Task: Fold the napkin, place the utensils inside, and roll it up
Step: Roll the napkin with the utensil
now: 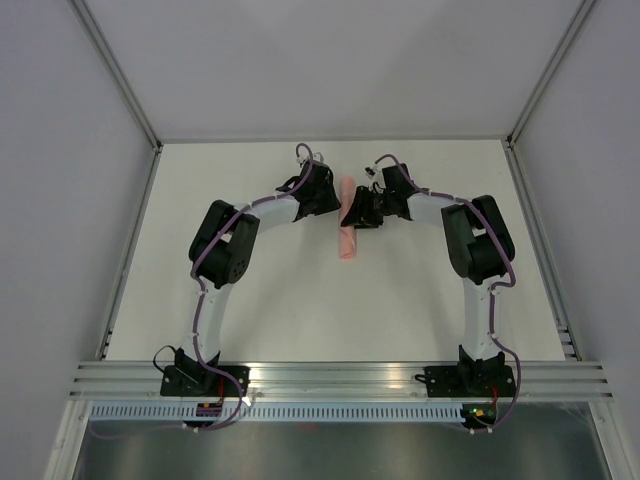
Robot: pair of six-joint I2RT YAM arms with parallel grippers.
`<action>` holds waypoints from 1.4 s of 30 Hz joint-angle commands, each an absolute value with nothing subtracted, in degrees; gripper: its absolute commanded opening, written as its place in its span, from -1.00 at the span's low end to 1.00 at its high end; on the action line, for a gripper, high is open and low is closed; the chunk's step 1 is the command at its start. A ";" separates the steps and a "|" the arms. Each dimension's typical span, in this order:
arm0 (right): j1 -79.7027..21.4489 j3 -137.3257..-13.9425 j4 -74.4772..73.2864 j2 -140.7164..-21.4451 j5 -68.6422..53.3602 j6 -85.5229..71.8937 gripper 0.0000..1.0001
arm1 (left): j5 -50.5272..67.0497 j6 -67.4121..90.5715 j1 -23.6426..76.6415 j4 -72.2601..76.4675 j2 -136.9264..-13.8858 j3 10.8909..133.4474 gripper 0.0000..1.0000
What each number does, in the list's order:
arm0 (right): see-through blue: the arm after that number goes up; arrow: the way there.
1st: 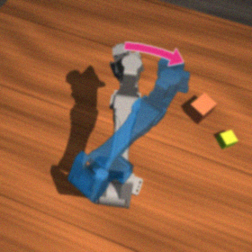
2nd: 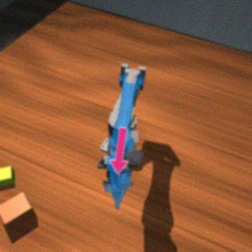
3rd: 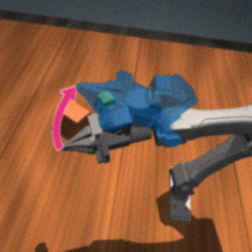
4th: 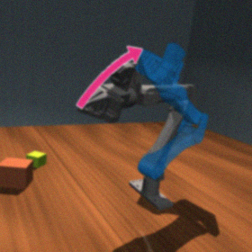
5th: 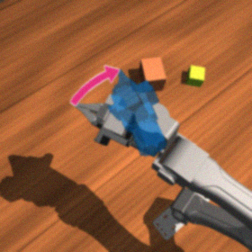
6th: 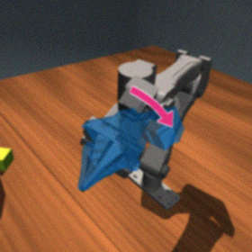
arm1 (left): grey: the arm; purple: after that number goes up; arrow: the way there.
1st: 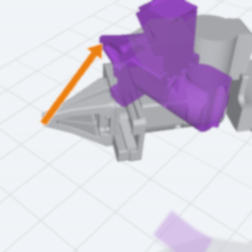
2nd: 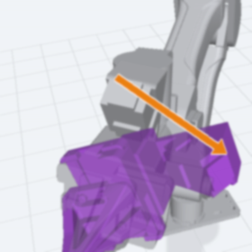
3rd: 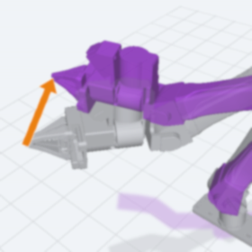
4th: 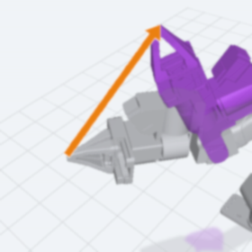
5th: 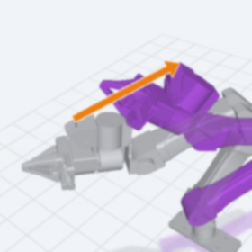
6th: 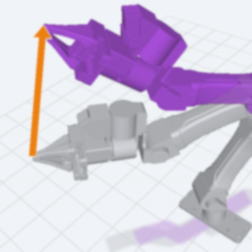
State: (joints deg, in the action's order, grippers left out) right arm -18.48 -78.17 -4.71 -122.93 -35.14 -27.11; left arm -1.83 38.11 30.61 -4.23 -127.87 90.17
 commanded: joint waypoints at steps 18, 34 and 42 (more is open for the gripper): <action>-17.93 -83.67 -17.92 -121.64 -32.96 -23.12 0.13 | -0.70 37.35 30.94 -6.33 -130.34 92.11 -0.21; -16.96 -84.90 -21.09 -118.74 -32.69 -18.46 0.21 | -0.26 36.04 30.68 -4.66 -127.62 91.32 -0.04; -16.79 -85.60 -21.80 -117.25 -34.10 -16.26 0.25 | -0.26 35.42 30.06 -4.04 -124.99 90.71 -0.03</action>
State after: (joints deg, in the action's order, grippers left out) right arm -16.99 -82.78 -19.81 -121.12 -34.04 -16.78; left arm -0.93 38.02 30.59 -3.66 -128.18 90.70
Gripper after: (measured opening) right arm 0.622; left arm 0.482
